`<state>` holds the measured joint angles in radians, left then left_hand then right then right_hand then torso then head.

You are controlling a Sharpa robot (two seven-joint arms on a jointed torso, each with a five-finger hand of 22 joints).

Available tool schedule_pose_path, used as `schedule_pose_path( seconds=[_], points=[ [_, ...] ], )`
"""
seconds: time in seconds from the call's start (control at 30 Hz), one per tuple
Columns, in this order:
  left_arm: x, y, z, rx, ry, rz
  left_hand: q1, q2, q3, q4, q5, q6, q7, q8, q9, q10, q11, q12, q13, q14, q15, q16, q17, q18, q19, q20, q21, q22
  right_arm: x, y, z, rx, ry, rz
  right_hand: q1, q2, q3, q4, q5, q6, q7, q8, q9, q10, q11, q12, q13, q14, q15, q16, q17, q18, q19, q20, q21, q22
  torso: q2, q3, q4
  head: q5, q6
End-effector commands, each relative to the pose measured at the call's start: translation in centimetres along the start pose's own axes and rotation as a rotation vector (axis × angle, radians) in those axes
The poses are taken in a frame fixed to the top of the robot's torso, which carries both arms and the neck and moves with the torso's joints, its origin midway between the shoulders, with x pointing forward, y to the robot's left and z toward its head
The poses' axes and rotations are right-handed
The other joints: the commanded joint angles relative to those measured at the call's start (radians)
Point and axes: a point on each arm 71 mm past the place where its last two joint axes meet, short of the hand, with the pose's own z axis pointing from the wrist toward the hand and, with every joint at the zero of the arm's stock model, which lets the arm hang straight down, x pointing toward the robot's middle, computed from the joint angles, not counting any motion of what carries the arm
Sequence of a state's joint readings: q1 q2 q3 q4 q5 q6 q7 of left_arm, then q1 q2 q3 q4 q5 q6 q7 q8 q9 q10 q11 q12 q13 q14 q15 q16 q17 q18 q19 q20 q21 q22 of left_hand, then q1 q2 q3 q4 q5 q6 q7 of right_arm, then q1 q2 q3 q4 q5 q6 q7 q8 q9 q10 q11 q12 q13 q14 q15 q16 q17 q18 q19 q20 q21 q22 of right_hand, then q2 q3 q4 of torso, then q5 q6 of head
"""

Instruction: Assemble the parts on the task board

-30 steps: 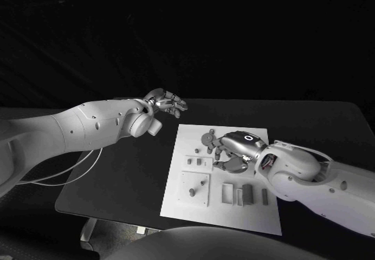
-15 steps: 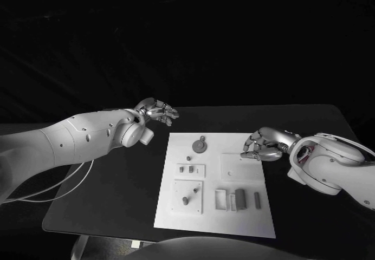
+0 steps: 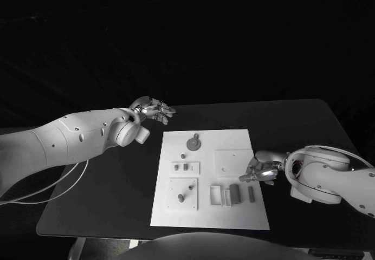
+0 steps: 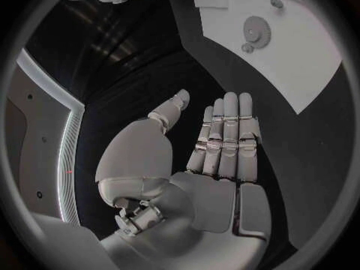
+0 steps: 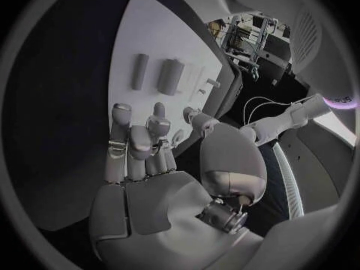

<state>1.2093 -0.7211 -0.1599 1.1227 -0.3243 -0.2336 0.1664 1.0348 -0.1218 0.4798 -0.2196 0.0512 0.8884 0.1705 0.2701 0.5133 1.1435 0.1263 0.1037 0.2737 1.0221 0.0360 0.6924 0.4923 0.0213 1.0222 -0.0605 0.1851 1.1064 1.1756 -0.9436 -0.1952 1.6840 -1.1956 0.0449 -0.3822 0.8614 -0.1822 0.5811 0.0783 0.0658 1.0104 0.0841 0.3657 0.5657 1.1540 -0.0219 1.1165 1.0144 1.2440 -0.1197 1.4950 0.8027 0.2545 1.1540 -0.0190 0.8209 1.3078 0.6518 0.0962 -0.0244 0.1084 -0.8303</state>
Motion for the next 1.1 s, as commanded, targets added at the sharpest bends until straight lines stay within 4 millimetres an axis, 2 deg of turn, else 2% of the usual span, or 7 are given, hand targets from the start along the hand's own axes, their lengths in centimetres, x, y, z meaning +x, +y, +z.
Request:
schedule_pose_path(
  seconds=[0.03,0.17,0.3,0.6,0.77,0.9,1.1],
  points=[
    [0.4,-0.2,0.0,0.009,0.025,-0.015,-0.009,0.0,0.0,0.008,-0.001,-0.005,0.0,0.006,-0.001,-0.007,0.001,0.005,-0.001,0.005,0.002,-0.006,0.002,0.02,0.001,-0.001,-0.007,0.001,1.1,-0.4,0.3,0.075,0.105,-0.024,-0.019,-0.001,-0.003,0.016,-0.007,0.01,-0.004,0.006,0.005,0.006,-0.008,0.019,0.015,0.013,-0.007,0.009,0.023,0.007,0.003,-0.009,0.008,0.024,0.0,-0.0015,0.0012,-0.01,-0.001],
    [0.5,-0.2,0.0,0.009,0.03,-0.016,-0.013,0.001,-0.001,0.012,-0.001,-0.006,0.0,0.006,-0.002,-0.007,0.001,0.006,-0.002,0.005,0.002,-0.007,0.004,0.02,0.001,-0.001,-0.007,0.002,2.2,0.0,0.8,0.07,0.121,-0.024,-0.034,-0.013,-0.003,0.032,-0.008,0.015,-0.007,0.005,0.01,0.004,-0.011,0.033,0.029,0.018,-0.011,0.014,0.039,0.007,0.004,-0.015,0.015,0.023,0.002,-0.0022,0.001,-0.011,-0.006],
    [0.6,-0.2,0.0,0.009,0.033,-0.016,-0.015,0.002,-0.001,0.014,-0.001,-0.006,0.0,0.006,-0.002,-0.008,0.001,0.006,-0.002,0.005,0.002,-0.008,0.006,0.02,0.001,-0.001,-0.008,0.003,2.6,0.7,1.3,0.058,0.115,-0.042,-0.039,-0.018,-0.001,0.039,-0.006,0.013,-0.006,0.002,0.011,0.002,-0.011,0.035,0.032,0.017,-0.011,0.014,0.04,0.007,0.003,-0.016,0.018,0.023,0.002,-0.0009,0.002,-0.008,-0.008],
    [0.5,-0.2,0.0,0.007,0.033,-0.016,-0.018,0.001,-0.001,0.016,-0.001,-0.007,0.0,0.006,-0.002,-0.008,0.001,0.006,-0.003,0.005,0.002,-0.01,0.007,0.021,0.001,-0.001,-0.008,0.003,3.2,1.8,2.1,0.037,0.111,-0.088,-0.066,-0.074,0.018,0.098,-0.015,0.003,-0.002,-0.013,0.016,-0.001,-0.007,0.038,0.04,0.013,-0.01,0.012,0.041,0.007,0.0,-0.021,0.026,0.021,0.003,-0.0015,0.0024,-0.005,-0.016],
    [0.6,-0.2,0.0,0.006,0.038,-0.017,-0.018,0.001,-0.001,0.016,-0.001,-0.007,0.0,0.006,-0.003,-0.008,0.002,0.006,-0.003,0.005,0.002,-0.01,0.008,0.021,0.0,-0.001,-0.009,0.004,3.6,1.5,2.6,0.051,0.116,-0.126,-0.077,-0.101,0.022,0.129,-0.017,-0.01,0.002,-0.023,0.016,-0.001,-0.003,0.037,0.041,0.009,-0.007,0.011,0.037,0.007,-0.003,-0.023,0.029,0.021,0.003,-0.002,0.0017,-0.005,-0.018],
    [0.6,-0.1,0.0,0.005,0.038,-0.017,-0.018,0.001,-0.001,0.016,-0.001,-0.007,0.0,0.006,-0.003,-0.008,0.001,0.006,-0.003,0.005,0.002,-0.01,0.008,0.021,0.0,-0.001,-0.009,0.004,3.7,1.5,2.9,0.058,0.114,-0.161,-0.082,-0.109,0.016,0.142,-0.017,-0.016,0.005,-0.028,0.015,-0.004,-0.001,0.035,0.041,0.005,-0.005,0.01,0.034,0.007,-0.006,-0.023,0.03,0.021,0.003,-0.0021,0.0016,-0.004,-0.018],
    [0.6,-0.1,0.0,0.005,0.041,-0.017,-0.017,0.001,-0.001,0.016,-0.001,-0.007,0.0,0.006,-0.003,-0.009,0.001,0.006,-0.003,0.005,0.002,-0.011,0.009,0.021,0.0,-0.001,-0.009,0.004,3.7,1.9,3.2,0.061,0.094,-0.205,-0.083,-0.111,0.011,0.148,-0.017,-0.015,0.005,-0.029,0.015,-0.005,0.0,0.035,0.042,0.003,-0.004,0.009,0.032,0.007,-0.008,-0.023,0.031,0.021,0.003,-0.0017,0.0016,-0.003,-0.019]
  ],
)
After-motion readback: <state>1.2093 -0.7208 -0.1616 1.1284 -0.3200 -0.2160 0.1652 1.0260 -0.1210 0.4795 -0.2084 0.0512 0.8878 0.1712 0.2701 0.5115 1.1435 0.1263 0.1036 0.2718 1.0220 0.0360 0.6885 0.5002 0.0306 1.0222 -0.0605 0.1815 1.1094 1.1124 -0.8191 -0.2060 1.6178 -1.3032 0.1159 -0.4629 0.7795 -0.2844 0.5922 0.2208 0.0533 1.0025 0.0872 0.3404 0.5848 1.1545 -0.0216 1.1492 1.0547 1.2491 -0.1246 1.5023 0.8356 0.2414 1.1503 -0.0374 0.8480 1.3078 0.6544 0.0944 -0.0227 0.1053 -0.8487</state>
